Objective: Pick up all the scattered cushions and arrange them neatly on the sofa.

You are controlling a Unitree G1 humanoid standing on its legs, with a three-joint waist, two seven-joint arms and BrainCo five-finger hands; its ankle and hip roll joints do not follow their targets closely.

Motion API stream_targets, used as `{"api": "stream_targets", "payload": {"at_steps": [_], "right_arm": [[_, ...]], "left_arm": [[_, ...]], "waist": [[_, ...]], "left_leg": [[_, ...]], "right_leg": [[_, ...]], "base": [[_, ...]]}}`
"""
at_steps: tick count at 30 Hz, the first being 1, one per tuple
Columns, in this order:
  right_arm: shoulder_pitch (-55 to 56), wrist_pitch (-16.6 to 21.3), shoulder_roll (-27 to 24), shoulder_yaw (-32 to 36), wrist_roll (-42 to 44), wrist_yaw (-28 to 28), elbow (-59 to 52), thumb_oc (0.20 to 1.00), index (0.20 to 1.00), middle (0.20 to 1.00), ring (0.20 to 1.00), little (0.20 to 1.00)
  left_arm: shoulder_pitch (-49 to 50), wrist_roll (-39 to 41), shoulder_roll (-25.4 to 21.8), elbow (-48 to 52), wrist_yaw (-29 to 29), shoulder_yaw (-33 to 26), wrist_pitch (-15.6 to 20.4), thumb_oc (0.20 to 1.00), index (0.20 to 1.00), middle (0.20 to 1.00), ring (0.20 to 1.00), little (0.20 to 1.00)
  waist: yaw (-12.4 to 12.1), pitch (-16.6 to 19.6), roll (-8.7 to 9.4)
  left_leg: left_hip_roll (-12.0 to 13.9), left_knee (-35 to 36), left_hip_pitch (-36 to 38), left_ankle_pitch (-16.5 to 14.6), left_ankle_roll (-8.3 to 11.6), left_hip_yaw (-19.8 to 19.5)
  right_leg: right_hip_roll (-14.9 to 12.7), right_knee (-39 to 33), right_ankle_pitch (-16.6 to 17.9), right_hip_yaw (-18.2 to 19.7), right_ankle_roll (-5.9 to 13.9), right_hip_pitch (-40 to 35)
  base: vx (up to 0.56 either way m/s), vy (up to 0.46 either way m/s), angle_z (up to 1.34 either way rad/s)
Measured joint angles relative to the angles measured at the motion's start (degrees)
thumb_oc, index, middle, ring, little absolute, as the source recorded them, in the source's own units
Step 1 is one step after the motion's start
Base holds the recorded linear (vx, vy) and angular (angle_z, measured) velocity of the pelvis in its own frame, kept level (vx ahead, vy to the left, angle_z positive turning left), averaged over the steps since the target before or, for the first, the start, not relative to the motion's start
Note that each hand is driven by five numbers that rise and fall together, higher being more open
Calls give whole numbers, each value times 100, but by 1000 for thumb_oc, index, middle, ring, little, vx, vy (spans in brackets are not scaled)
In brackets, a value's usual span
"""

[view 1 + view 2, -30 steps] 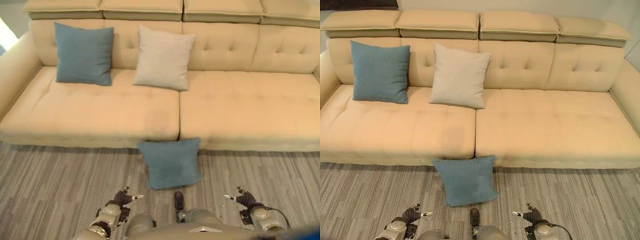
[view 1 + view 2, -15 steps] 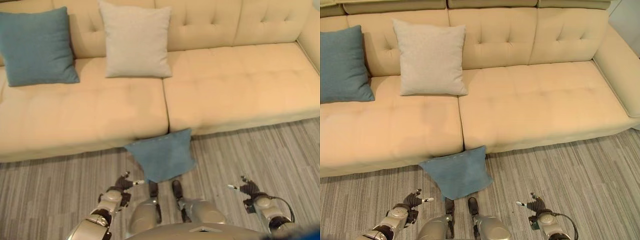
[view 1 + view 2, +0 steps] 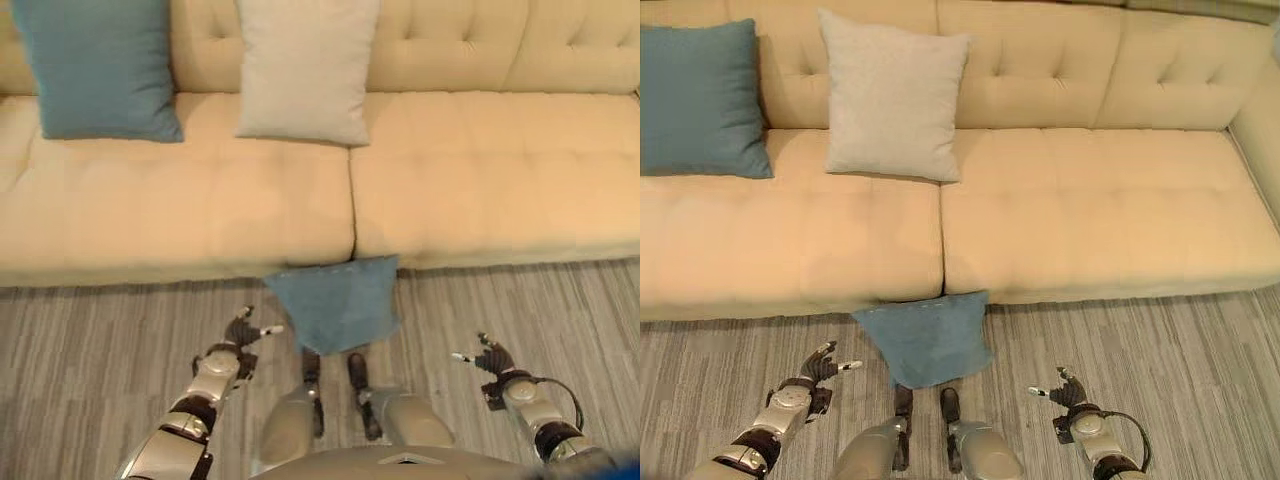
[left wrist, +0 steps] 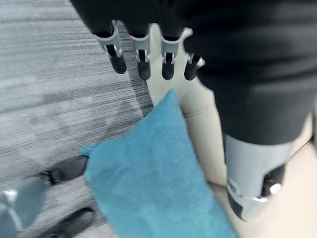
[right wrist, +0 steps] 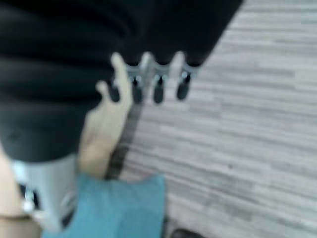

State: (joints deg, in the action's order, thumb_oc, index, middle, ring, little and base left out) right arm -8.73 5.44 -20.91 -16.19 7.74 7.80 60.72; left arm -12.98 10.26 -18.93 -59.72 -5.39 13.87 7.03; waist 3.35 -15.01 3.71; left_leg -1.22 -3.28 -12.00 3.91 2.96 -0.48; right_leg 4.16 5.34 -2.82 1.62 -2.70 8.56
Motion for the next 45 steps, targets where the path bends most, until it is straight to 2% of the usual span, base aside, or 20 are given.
{"api": "stream_targets", "payload": {"at_steps": [1, 2, 3, 4, 6, 8, 9, 10, 15, 19, 22, 26, 27, 28, 30, 36, 40, 45], "right_arm": [[-29, 2, -16, 15, 0, 19, -2, 1000, 1000, 1000, 1000, 1000], [-45, 19, -17, 33, 1, 31, -14, 1000, 1000, 1000, 1000, 1000], [-48, 52, 0, 32, 2, 34, -13, 1000, 1000, 1000, 1000, 1000], [-23, 55, 7, 34, 0, 28, 11, 1000, 1000, 1000, 1000, 1000], [-19, 47, -5, 71, 1, 27, 111, 1000, 1000, 1000, 1000, 1000], [-17, 38, 1, 82, 1, 24, 164, 1000, 1000, 1000, 1000, 1000], [-15, 28, -1, 84, 1, 23, 163, 1000, 1000, 1000, 1000, 1000], [-23, 27, 21, 78, 1, 22, 151, 1000, 1000, 1000, 1000, 1000], [12, 25, 35, 38, 1, 6, 104, 1000, 1000, 1000, 1000, 1000], [51, 28, 34, 36, 0, 54, 98, 1000, 1000, 1000, 1000, 1000], [-190, 45, 32, 67, -1, 321, 117, 1000, 1000, 1000, 1000, 1000], [-1118, 57, -18, 81, 120, 673, 368, 1000, 1000, 1000, 1000, 1000], [-1554, 70, -30, 73, 182, 816, 321, 1000, 1000, 1000, 1000, 1000], [-2104, 83, -28, 4, 292, 949, 338, 1000, 1000, 1000, 1000, 1000], [-2452, 148, -137, 1, 467, 1173, 68, 1000, 1000, 1000, 1000, 1000], [-3341, 219, -486, -19, 787, 1606, 31, 1000, 1000, 1000, 1000, 1000], [-3887, 308, -593, -136, 894, 1850, 44, 1000, 1000, 1000, 1000, 1000], [-4527, 338, -703, -228, 957, 1984, 65, 1000, 1000, 1000, 1000, 1000]], "left_arm": [[-2, 17, 37, 0, 4, 8, -4, 1000, 1000, 1000, 1000, 1000], [21, 35, 62, -23, 7, 13, -5, 1000, 1000, 1000, 1000, 1000], [54, 35, 75, -98, 9, 24, -14, 1000, 1000, 1000, 1000, 1000], [81, 37, 94, -264, 10, 125, -22, 1000, 1000, 1000, 1000, 1000], [220, 37, 171, -297, 17, 149, -27, 1000, 1000, 1000, 1000, 1000], [269, 37, 234, -332, 27, 190, -37, 1000, 1000, 1000, 1000, 1000], [260, 37, 259, -334, 39, 195, -40, 1000, 1000, 1000, 1000, 1000], [198, 39, 245, -333, 46, 191, -38, 1000, 1000, 1000, 1000, 1000], [51, 42, 106, -255, 39, 177, -35, 1000, 1000, 1000, 1000, 1000], [-28, 43, -154, -94, -15, 180, -13, 1000, 1000, 1000, 1000, 1000], [-314, 120, -227, 38, -285, 190, -5, 1000, 1000, 1000, 1000, 1000], [-1236, 459, -310, -5, -667, 376, 77, 1000, 1000, 1000, 1000, 1000], [-1641, 501, -425, -17, -786, 398, 111, 1000, 1000, 1000, 1000, 1000], [-2073, 668, -561, -161, -884, 401, 109, 1000, 1000, 1000, 1000, 1000], [-2371, 863, -612, -230, -963, 407, 120, 1000, 1000, 1000, 1000, 1000], [-3212, 1165, -627, -237, -1122, 585, 120, 1000, 1000, 1000, 1000, 1000], [-3656, 1170, -656, -228, -1257, 754, 169, 1000, 1000, 1000, 1000, 1000], [-4143, 1407, -646, -232, -1358, 750, 226, 1000, 1000, 1000, 1000, 1000]], "waist": [[-20, 0, 3], [-35, -7, 38], [-40, -15, 95], [56, -9, 124], [93, 13, 49], [163, 2, 10], [204, 2, -8], [195, 11, 26], [135, 18, 105], [83, 17, 124], [42, -75, 140], [81, -617, 148], [127, -880, 160], [199, -1045, 141], [273, -1158, 49], [350, -1326, -80], [331, -1325, -137], [245, -1367, -144]], "left_leg": [[-7, 3, -26, 40, 62, -16], [-17, -95, -27, -92, 7, 24], [-11, -313, -34, -283, -44, 65], [44, -422, 44, -362, -59, 147], [182, -61, 373, -368, -78, 141], [217, 184, 558, -355, -98, 135], [223, 231, 567, -366, -128, 145], [226, 223, 503, -427, -247, 220], [50, 197, 288, -386, -436, 640], [10, 182, 205, -394, -418, 656], [14, -150, -381, -374, -456, 656], [33, -813, -1244, -449, -450, 647], [51, -1125, -1680, -490, -453, 679], [144, -1737, -2309, -785, -399, 745], [228, -2239, -2985, -853, -438, 743], [225, -2592, -4251, -772, -390, 649], [213, -2512, -4652, -705, -366, 624], [211, -2592, -5199, -613, -351, 600]], "right_leg": [[-26, -30, 41, -101, -103, -1], [-90, -47, 86, -154, -301, -9], [-149, -59, 98, -173, -326, -28], [-214, -161, 127, -217, -273, -112], [-203, -196, 162, -210, -186, -117], [-180, -275, 257, -167, -92, -93], [-168, -283, 297, -163, -63, -45], [-157, -254, 360, -30, 6, 109], [-358, -229, 503, 264, 295, 450], [-393, -170, 507, 296, 321, 561], [-378, 171, 479, 307, 312, 1149], [-363, 836, 350, 285, 331, 2017], [-349, 1157, 327, 291, 321, 2473], [-276, 1583, 174, 314, 235, 3062], [-199, 1951, 174, 364, 240, 3689], [-196, 2368, 233, 298, 172, 4949], [-227, 2375, 249, 253, 165, 5397], [-213, 2520, 328, 232, 65, 5963]], "base": [[-35, 18, 61], [1, 65, 28], [22, 90, 39], [41, 110, 37], [-4, 99, 12], [-52, 84, -11], [-40, 58, -27], [-57, 50, -44], [-10, 19, -35], [-60, -38, -2], [-107, -67, 1], [-110, -83, 5], [-109, -122, -17], [-114, -131, -26], [-131, -98, -16], [-16, -56, 7], [31, -50, 8], [-4, -59, 2]]}}
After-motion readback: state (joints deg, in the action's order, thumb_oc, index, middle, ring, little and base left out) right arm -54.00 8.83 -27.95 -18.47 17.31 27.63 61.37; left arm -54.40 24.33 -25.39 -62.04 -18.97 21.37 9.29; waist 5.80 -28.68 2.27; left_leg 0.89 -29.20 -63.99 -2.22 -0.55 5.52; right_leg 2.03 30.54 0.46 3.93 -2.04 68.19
